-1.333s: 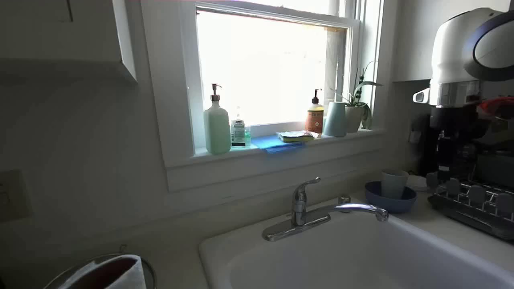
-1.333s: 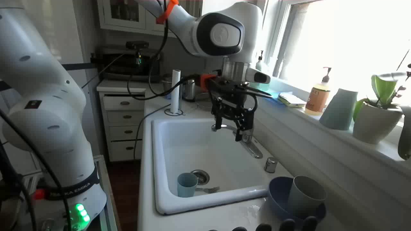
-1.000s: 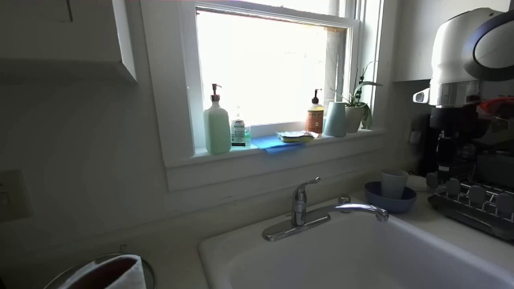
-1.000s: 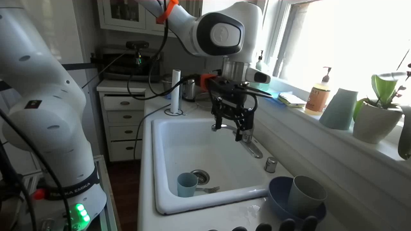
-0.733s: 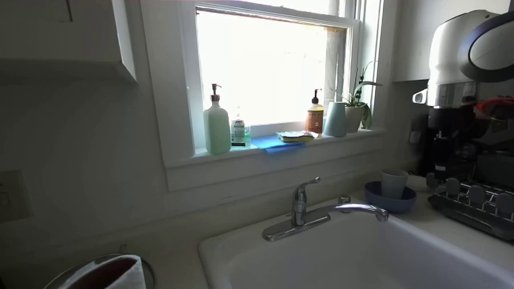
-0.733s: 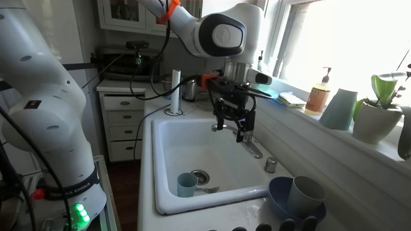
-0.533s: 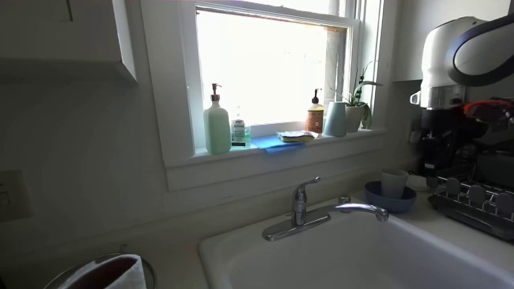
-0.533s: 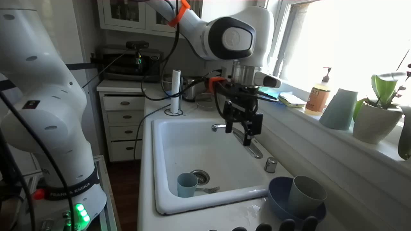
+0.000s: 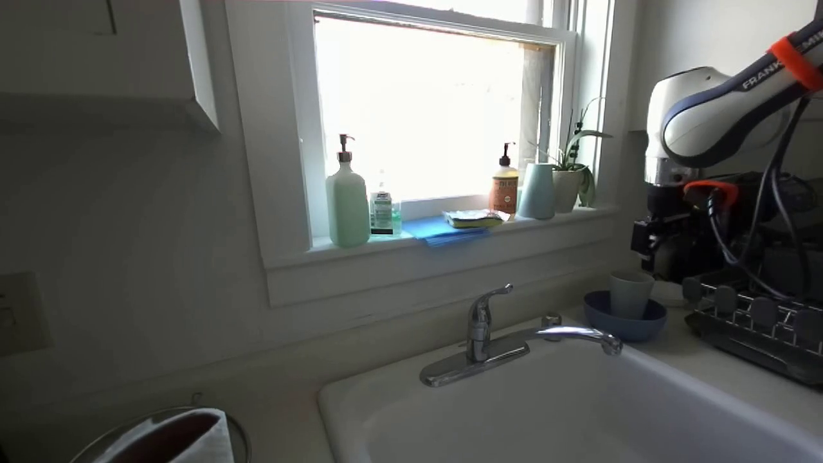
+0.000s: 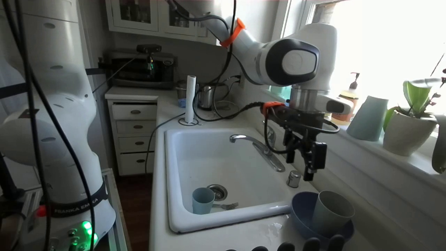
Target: Put the grey cup on the window edge
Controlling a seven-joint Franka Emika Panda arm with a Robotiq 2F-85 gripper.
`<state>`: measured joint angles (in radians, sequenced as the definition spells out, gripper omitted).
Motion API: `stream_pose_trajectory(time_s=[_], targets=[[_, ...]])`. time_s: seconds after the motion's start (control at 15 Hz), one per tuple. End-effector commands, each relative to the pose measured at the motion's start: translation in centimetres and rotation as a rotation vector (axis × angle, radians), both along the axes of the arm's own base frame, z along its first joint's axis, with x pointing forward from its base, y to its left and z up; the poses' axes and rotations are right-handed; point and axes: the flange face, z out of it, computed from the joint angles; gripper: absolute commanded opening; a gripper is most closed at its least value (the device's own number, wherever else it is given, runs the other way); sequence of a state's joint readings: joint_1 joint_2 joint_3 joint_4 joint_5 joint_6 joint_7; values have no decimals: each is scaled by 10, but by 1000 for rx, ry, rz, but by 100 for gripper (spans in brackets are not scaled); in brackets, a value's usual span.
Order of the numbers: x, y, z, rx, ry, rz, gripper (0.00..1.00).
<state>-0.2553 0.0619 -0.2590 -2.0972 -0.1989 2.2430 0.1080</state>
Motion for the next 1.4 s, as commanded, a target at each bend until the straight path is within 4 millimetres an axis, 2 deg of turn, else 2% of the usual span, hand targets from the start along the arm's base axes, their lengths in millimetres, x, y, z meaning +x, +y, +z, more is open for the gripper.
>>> stream_pose_trajectory(time_s=[0.0, 0.27, 0.67, 1.0, 1.33], targets=[[18, -42, -8, -32, -21, -127, 100], [27, -76, -17, -17, -35, -216, 100], [45, -105, -33, 5, -48, -262, 100], [48, -120, -53, 25, -25, -312, 100], [48, -123, -75, 100, 7, -379, 100]])
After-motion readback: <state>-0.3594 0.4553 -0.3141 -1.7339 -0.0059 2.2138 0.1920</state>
